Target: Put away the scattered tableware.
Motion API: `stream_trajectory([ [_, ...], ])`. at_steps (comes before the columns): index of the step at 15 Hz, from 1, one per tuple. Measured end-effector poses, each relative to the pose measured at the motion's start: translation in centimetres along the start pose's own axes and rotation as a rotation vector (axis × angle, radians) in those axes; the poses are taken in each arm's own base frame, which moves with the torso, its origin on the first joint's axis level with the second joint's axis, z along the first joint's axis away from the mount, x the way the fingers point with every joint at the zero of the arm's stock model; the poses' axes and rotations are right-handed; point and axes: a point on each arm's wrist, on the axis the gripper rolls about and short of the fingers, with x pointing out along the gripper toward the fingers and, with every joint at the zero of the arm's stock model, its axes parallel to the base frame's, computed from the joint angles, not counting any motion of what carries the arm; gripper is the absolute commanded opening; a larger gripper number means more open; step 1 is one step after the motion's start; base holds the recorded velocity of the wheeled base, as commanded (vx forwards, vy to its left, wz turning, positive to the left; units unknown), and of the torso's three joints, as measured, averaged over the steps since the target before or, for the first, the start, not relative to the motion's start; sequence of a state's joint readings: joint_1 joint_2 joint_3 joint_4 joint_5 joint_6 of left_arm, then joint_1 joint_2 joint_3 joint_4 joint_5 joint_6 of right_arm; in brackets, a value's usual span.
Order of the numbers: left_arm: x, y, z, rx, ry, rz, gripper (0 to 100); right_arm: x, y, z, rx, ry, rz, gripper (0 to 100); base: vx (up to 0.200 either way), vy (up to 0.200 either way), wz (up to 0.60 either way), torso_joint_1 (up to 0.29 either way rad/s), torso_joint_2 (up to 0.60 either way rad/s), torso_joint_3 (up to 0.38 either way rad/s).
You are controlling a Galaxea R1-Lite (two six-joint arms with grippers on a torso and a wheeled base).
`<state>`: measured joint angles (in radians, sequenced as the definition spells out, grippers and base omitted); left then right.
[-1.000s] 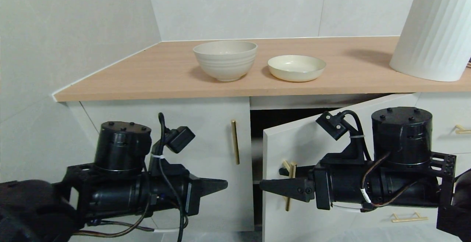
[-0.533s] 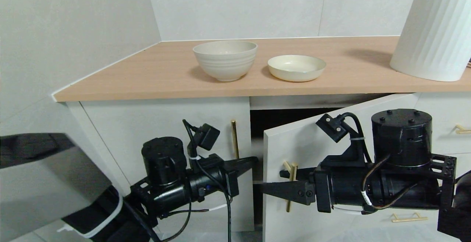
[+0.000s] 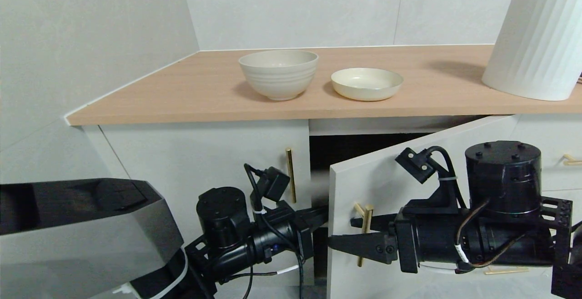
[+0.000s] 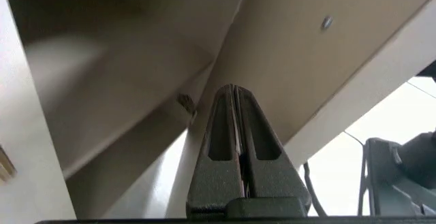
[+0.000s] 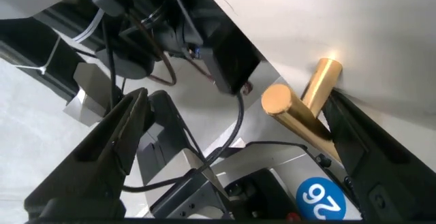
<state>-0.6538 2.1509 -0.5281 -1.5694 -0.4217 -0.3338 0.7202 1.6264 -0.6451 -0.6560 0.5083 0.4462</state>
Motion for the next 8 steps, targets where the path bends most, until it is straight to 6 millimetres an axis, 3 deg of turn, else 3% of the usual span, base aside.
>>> stream_trajectory([
  [8, 2.7, 0.2, 2.1, 0.020, -0.032, -0.021, 0, -3.3, -0.2, -2.1, -0.036, -0.039, -0.140, 100, 0.000, 0.000, 0.00, 0.000, 0.00, 0.000],
])
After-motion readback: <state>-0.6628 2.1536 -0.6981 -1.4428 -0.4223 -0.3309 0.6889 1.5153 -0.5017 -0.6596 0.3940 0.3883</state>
